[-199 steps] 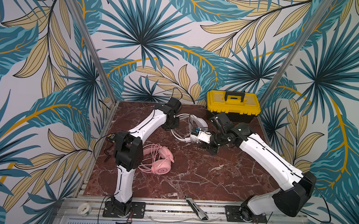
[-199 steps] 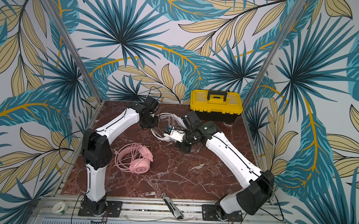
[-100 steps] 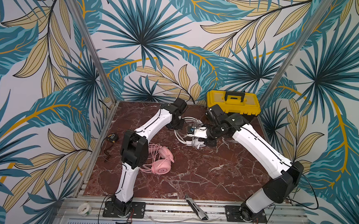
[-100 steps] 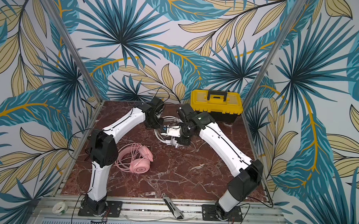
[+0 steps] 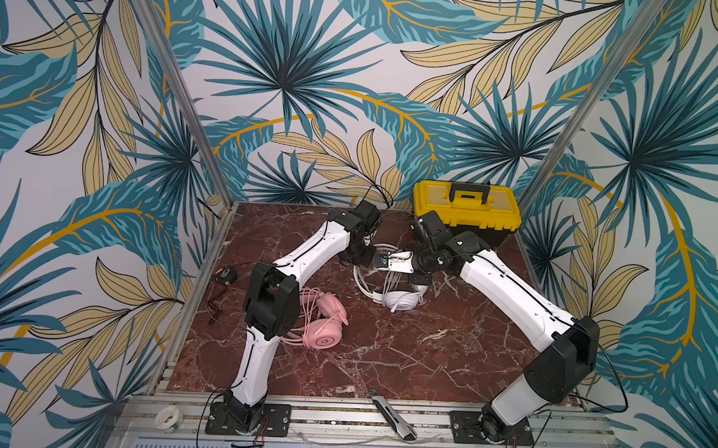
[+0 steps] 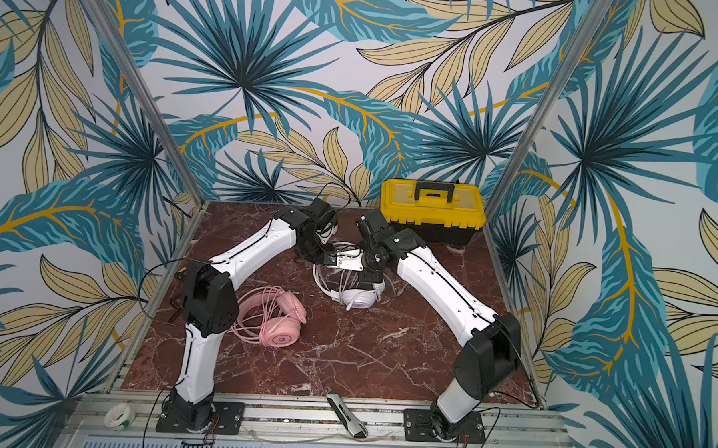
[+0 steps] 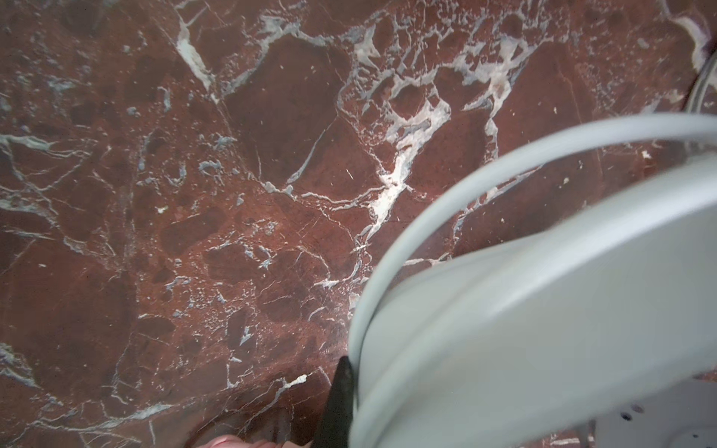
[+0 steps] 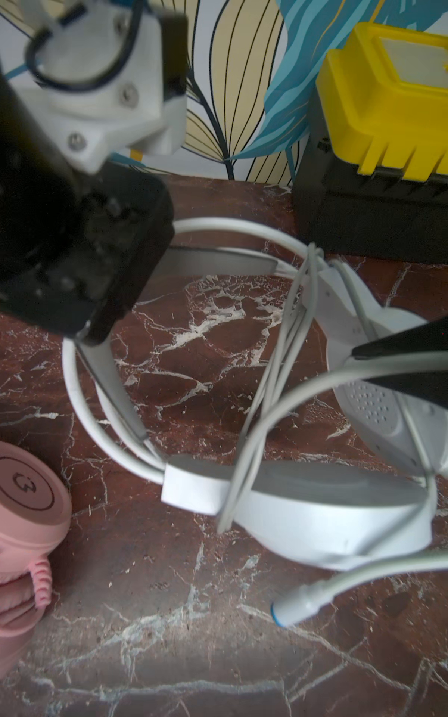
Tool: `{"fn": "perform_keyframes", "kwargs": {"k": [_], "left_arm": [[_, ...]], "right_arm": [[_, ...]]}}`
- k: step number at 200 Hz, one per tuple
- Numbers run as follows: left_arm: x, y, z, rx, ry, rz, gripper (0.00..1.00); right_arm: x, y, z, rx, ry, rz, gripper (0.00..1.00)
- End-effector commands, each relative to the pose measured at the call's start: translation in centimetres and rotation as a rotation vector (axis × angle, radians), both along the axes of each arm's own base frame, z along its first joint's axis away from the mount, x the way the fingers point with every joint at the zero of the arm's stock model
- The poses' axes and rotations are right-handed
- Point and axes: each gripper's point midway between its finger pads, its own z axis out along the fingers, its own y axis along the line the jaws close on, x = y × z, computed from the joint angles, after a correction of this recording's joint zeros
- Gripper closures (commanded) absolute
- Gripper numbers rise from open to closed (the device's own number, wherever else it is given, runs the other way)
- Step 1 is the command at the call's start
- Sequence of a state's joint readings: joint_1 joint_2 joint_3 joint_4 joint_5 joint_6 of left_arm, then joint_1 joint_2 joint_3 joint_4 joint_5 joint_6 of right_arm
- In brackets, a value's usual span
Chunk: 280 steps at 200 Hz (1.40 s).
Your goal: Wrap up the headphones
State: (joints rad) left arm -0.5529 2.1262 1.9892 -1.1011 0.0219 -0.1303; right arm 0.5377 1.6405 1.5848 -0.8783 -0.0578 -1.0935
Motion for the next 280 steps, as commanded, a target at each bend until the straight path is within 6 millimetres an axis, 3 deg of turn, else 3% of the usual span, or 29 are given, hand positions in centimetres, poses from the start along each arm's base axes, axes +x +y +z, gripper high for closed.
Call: {"fn": "perform_keyframes", "kwargs": {"k": [1, 37, 85, 113, 178, 219, 280], "left_arm": [[-1.0, -0.7, 3.0, -0.065, -0.032, -0.056, 1.0], [-1.5, -0.8, 3.3, -0.077, -0.029, -0.077, 1.0], [-2.3, -2.0, 4.0, -0.149, -0.007, -0.126, 1.0], [-2.6, -2.0, 3.9, -0.151, 0.001, -0.144, 1.0], [-3.4, -2.3, 4.7, -0.195, 0.013, -0.18, 1.0], [-3.4, -2.1, 4.8, -0.2, 0.013, -0.179, 1.0], [-4.2, -2.0, 5.7, -0.256, 0.027, -0.202, 1.0]], "right_arm": [[1.9, 0.7, 1.0, 0.087, -0.03, 0.002, 1.0], [2.6, 0.3, 1.3, 0.189, 0.077, -0.055, 0.97], [2.5, -0.6, -0.8, 0.283, 0.281, -0.151, 0.87], [3.6, -0.9, -0.8, 0.398, 0.344, -0.246, 0.72], [6.0, -2.0, -3.0, 0.498, 0.487, -0.483, 0.52], [7.3, -2.3, -1.7, 0.645, 0.487, -0.557, 0.41], [8.2, -4.0, -3.3, 0.722, 0.498, -0.701, 0.37]]}}
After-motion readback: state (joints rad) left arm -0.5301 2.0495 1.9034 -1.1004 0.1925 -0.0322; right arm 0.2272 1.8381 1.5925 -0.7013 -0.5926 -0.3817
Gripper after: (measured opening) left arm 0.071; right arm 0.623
